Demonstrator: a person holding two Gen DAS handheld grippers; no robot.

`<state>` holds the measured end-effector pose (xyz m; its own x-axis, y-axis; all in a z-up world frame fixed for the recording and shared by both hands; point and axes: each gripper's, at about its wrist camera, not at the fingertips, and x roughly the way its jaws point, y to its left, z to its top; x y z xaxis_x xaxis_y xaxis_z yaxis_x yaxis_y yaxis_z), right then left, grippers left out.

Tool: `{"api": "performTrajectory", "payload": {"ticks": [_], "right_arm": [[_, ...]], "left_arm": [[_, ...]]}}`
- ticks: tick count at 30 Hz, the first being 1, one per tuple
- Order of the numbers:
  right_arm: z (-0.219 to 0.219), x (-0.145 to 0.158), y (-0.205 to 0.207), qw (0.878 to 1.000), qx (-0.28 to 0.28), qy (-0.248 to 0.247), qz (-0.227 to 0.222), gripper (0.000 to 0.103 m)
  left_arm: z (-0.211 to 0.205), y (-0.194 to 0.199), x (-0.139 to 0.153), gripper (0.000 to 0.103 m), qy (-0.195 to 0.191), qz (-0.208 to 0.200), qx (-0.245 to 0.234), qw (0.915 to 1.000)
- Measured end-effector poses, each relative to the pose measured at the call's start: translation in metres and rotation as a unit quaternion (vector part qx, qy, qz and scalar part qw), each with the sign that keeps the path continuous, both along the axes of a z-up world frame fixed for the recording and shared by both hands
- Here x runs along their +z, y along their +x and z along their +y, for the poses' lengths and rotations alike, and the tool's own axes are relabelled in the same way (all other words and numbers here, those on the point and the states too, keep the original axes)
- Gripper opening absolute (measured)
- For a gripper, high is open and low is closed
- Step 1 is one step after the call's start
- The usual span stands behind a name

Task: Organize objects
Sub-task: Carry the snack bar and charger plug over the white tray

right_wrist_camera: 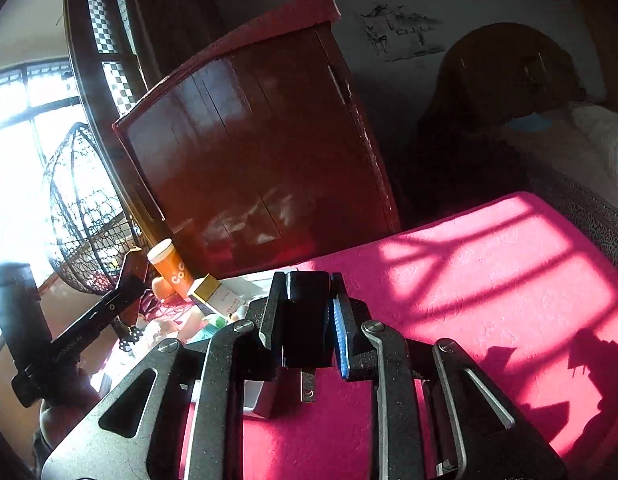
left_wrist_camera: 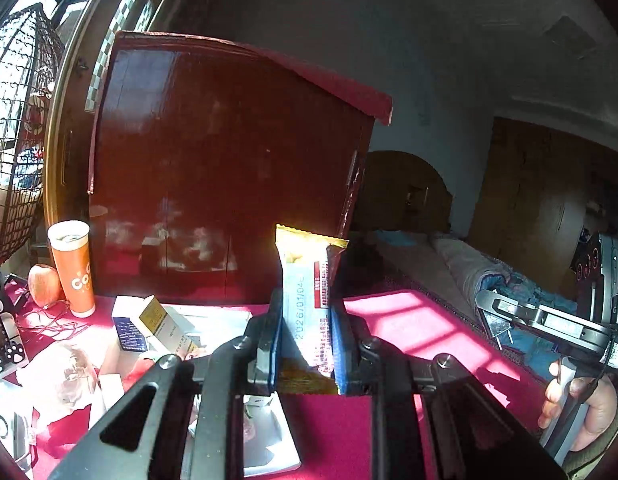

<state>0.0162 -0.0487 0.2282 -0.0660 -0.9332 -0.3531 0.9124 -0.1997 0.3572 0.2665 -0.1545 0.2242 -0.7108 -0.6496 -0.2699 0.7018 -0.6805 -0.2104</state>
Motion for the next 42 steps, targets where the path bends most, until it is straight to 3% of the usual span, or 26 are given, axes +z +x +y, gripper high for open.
{"api": "performTrajectory", "payload": {"ticks": [3, 6, 8, 11, 13, 15, 19, 22, 27, 30, 35, 42], "right_arm": [[0.000, 0.032, 0.023, 0.999, 0.021, -0.027, 0.019, 0.020], [-0.004, 0.064, 0.044, 0.997, 0.051, -0.051, 0.024, 0.020], [-0.003, 0.085, 0.058, 0.995, 0.065, -0.069, 0.032, 0.020], [0.002, 0.113, 0.079, 0.991, 0.078, -0.096, 0.057, 0.020], [0.005, 0.123, 0.089, 0.988, 0.085, -0.106, 0.065, 0.020], [0.004, 0.124, 0.094, 0.988, 0.092, -0.111, 0.062, 0.020], [-0.010, 0.103, 0.098, 0.990, 0.100, -0.094, 0.041, 0.020], [-0.035, 0.077, 0.098, 0.992, 0.111, -0.059, 0.020, 0.020], [-0.084, 0.026, 0.097, 0.993, 0.119, 0.006, -0.010, 0.020], [-0.111, -0.002, 0.100, 0.991, 0.123, 0.041, -0.016, 0.020], [-0.154, -0.041, 0.106, 0.987, 0.129, 0.094, -0.020, 0.020], [-0.207, -0.081, 0.121, 0.979, 0.136, 0.151, -0.014, 0.020]], "left_arm": [[0.005, 0.043, 0.032, 0.019, -0.055, -0.006, 0.052, 0.9971], [0.013, 0.090, 0.074, 0.019, -0.115, -0.007, 0.109, 0.9873], [0.025, 0.120, 0.104, 0.019, -0.155, -0.014, 0.142, 0.9775], [0.048, 0.157, 0.147, 0.019, -0.219, -0.034, 0.196, 0.9553], [0.056, 0.176, 0.163, 0.019, -0.227, -0.040, 0.208, 0.9508], [0.057, 0.186, 0.166, 0.019, -0.216, -0.047, 0.207, 0.9529], [0.039, 0.178, 0.138, 0.019, -0.177, -0.067, 0.194, 0.9625], [0.013, 0.162, 0.102, 0.019, -0.119, -0.083, 0.157, 0.9769], [-0.046, 0.114, 0.032, 0.020, -0.016, -0.113, 0.094, 0.9890], [-0.077, 0.088, -0.009, 0.020, 0.030, -0.137, 0.083, 0.9866], [-0.106, 0.051, -0.062, 0.020, 0.049, -0.194, 0.108, 0.9738], [-0.137, 0.019, -0.095, 0.020, 0.074, -0.224, 0.108, 0.9657]]}}
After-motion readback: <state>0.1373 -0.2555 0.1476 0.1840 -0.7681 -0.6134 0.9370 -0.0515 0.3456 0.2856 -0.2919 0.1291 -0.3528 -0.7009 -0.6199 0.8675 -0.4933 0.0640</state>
